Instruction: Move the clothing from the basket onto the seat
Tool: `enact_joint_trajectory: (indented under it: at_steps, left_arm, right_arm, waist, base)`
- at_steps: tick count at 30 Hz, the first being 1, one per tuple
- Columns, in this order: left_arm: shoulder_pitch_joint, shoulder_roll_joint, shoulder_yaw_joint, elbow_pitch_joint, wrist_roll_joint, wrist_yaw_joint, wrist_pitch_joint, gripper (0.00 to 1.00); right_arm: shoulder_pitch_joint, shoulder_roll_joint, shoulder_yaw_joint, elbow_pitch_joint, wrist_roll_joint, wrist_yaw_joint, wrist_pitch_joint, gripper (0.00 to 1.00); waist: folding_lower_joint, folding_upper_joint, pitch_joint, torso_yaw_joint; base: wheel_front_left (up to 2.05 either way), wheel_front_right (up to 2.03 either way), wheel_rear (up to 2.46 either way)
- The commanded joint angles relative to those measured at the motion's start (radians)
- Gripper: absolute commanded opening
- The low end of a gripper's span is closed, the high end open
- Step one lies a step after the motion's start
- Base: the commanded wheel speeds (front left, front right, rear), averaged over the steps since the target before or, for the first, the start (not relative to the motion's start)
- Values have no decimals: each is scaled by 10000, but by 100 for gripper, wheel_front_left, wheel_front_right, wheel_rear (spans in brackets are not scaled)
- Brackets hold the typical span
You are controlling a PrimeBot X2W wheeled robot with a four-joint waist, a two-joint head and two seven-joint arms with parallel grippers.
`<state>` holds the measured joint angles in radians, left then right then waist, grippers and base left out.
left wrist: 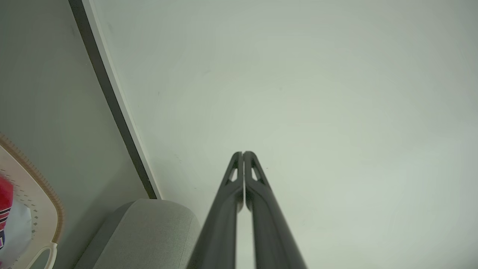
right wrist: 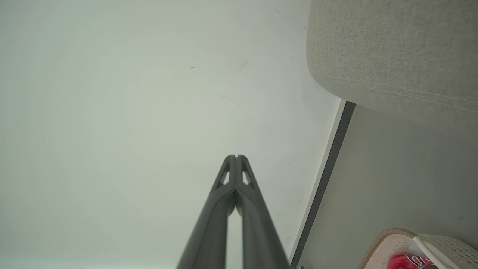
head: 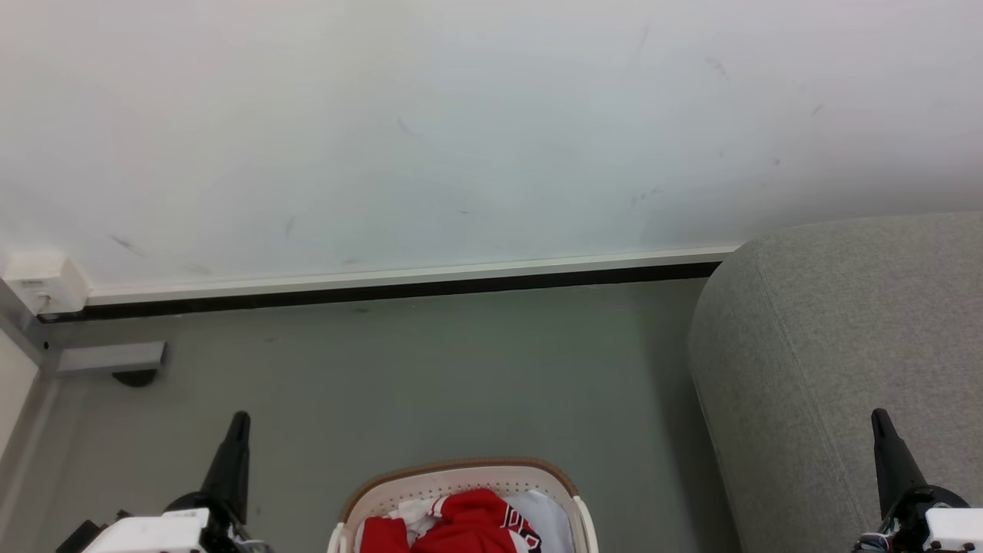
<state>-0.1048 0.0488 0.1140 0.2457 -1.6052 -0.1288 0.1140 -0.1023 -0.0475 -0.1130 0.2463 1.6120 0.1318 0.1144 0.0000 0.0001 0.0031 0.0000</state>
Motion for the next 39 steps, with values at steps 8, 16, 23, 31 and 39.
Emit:
enact_joint_trajectory:
  at_steps: [8, 16, 23, 31, 39]
  left_arm:
    - [106, -27, -114, 93, 152, 13, -197, 100]
    - [162, -20, -179, 5, 821, 8, -594, 100]
    - [204, -13, -202, -142, 1830, 8, -915, 100]
    - [292, -6, -289, -405, 3210, 112, -1248, 100]
    - [369, 1, -488, -691, 4871, 154, -1555, 100]
  right_arm:
    - [108, 33, 129, 106, -118, -1, -197, 100]
    - [161, 22, 274, -39, -1143, -2, -596, 100]
    - [207, 12, 471, -347, -2785, -3, -914, 100]
    - [245, 1, 828, -702, -4803, -4, -1251, 100]
    - [221, -9, 1119, -921, -6523, -6, -1559, 100]
  waist:
    - [0, -1, 1, 12]
    - [0, -1, 12, 41]
    - [0, -1, 37, 63]
    - [0, -1, 54, 80]
    - [0, -1, 90, 88]
  base:
    - [0, 0, 0]
    - [0, 0, 0]
    - [0, 0, 0]
    - [0, 0, 0]
    - [0, 0, 0]
